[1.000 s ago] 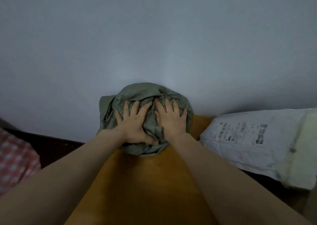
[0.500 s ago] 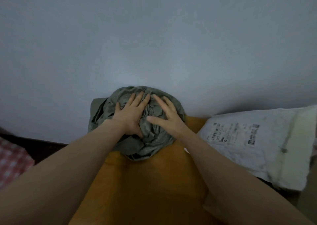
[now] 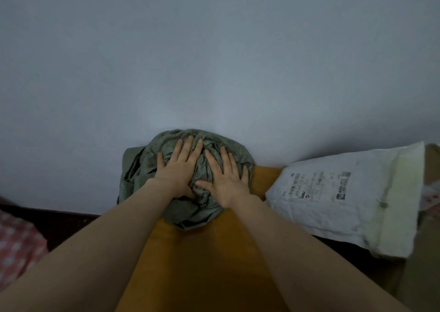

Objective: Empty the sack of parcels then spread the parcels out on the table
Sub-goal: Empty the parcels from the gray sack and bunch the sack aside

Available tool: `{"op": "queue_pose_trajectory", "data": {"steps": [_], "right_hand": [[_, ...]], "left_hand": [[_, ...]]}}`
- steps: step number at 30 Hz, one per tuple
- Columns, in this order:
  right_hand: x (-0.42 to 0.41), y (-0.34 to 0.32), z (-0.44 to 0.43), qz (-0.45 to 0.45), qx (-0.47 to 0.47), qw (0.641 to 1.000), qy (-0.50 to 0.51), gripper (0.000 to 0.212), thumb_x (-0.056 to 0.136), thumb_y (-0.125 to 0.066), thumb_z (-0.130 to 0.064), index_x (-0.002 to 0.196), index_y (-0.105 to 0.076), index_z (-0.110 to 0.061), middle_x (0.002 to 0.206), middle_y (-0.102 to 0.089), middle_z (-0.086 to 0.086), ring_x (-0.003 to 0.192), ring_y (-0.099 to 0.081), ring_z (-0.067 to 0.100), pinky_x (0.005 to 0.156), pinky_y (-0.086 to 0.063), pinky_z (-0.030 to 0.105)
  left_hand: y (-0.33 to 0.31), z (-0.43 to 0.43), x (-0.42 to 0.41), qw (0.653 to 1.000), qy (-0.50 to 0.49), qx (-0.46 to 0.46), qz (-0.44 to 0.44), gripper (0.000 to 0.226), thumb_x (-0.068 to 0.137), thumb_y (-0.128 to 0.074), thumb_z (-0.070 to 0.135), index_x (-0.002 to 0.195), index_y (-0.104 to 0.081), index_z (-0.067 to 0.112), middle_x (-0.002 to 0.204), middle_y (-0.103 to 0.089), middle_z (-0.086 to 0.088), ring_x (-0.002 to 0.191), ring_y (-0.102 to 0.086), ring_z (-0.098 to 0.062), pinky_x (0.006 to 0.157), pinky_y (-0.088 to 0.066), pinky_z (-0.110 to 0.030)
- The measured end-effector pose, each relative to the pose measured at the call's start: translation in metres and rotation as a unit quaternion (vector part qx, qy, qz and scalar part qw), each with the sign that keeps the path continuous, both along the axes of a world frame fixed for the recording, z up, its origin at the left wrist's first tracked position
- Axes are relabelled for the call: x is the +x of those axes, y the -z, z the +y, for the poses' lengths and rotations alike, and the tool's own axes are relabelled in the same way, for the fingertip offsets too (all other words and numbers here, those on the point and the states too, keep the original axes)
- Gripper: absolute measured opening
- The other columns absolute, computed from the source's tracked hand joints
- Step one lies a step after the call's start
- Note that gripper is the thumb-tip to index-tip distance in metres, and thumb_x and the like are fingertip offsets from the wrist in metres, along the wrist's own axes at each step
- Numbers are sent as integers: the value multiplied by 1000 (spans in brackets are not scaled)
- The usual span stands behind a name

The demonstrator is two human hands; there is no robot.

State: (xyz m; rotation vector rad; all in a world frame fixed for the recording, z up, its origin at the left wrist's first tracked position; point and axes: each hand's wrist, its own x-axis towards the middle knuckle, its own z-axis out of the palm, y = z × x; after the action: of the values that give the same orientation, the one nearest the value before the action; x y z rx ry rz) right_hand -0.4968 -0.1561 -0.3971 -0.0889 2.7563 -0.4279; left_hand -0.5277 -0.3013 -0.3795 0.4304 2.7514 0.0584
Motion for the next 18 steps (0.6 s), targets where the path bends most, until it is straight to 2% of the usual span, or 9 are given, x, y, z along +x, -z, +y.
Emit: {"op": "queue_pose_trajectory", "data": {"steps": [3,7,11,14,18], "right_hand": [[2,-24,-2,-31,30,999,-11,78,89,-29,-70,142,23,-46,153,34,-3,144,21,23,114,10,58],[16,-53,6,-34,-50,998,8,79,88,-40,-67,143,15,-52,153,33,1,145,15,33,115,-3,60],[38,-81,11,13,-126,991,50,80,87,-43,-67,143,13,-52,156,25,7,145,1,38,114,-17,57],[49,-101,8,39,-151,986,64,81,87,-42,-66,144,13,-49,158,17,9,145,-9,37,112,-26,54],[68,-120,7,61,-148,984,78,83,90,-40,-63,149,11,-36,159,9,10,144,-15,34,111,-29,50]], "left_hand": [[-15,2,5,999,2,-31,-8,140,65,-78,53,139,37,27,151,38,0,142,27,-23,112,-2,-65],[-45,2,15,999,1,-47,-1,148,55,-78,64,139,38,28,150,39,-6,140,30,-28,109,5,-68],[-81,1,39,995,6,-62,78,148,52,-76,69,142,33,26,155,23,-11,145,17,-31,111,5,-65],[-103,0,58,990,24,-55,125,142,56,-75,67,142,32,30,157,15,-10,145,11,-31,113,6,-60],[-123,-2,84,992,37,-45,111,127,65,-71,57,143,28,37,157,15,-9,145,10,-32,115,2,-55]]}}
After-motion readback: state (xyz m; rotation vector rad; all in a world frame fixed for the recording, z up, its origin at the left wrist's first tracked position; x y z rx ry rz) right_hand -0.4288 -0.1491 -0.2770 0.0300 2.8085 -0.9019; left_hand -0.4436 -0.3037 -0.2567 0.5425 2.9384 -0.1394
